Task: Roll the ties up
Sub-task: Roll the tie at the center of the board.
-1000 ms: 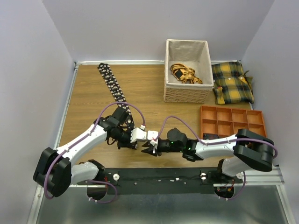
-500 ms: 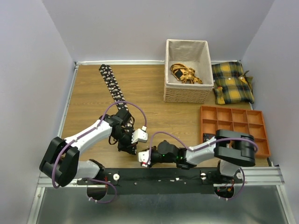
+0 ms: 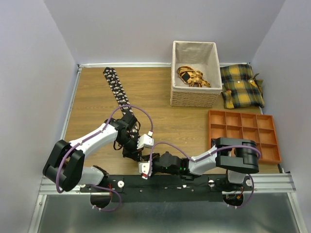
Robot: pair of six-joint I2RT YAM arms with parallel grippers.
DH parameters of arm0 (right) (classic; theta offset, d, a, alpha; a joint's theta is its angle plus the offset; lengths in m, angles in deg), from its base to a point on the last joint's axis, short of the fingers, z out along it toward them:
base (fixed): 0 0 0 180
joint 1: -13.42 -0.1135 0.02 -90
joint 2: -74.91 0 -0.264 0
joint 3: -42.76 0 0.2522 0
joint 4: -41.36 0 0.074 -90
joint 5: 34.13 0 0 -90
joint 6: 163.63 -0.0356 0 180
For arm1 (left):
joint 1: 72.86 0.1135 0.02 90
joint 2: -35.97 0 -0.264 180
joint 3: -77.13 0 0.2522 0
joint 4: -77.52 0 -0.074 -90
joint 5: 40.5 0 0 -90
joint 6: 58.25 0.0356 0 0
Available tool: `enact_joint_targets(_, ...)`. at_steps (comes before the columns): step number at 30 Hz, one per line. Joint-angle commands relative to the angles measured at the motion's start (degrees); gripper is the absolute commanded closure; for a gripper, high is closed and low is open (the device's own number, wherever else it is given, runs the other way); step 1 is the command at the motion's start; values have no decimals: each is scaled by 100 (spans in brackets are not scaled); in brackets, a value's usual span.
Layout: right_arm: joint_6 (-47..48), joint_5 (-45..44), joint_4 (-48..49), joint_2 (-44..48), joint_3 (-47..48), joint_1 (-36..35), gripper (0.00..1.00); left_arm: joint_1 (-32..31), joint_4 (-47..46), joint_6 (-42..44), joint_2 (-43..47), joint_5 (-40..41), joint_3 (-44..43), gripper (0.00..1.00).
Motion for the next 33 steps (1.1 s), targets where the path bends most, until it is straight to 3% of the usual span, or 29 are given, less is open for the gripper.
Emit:
enact_joint_targets(1,-11,-16,280,-40,53,-97,47,22,64,14,-6,-177,-85,100)
enact_joint_targets(9,-257,-305,103,-375,361,-97,47,48,116,76,12,-212,-85,100)
enact_joint_targets(13,-186,-455,-177,-559,598,-88,51,57,134,102,12,-221,-85,100)
enact_joint_targets(33,-371,-560,-485,-674,677,-79,53,92,125,94,-32,-221,-102,100)
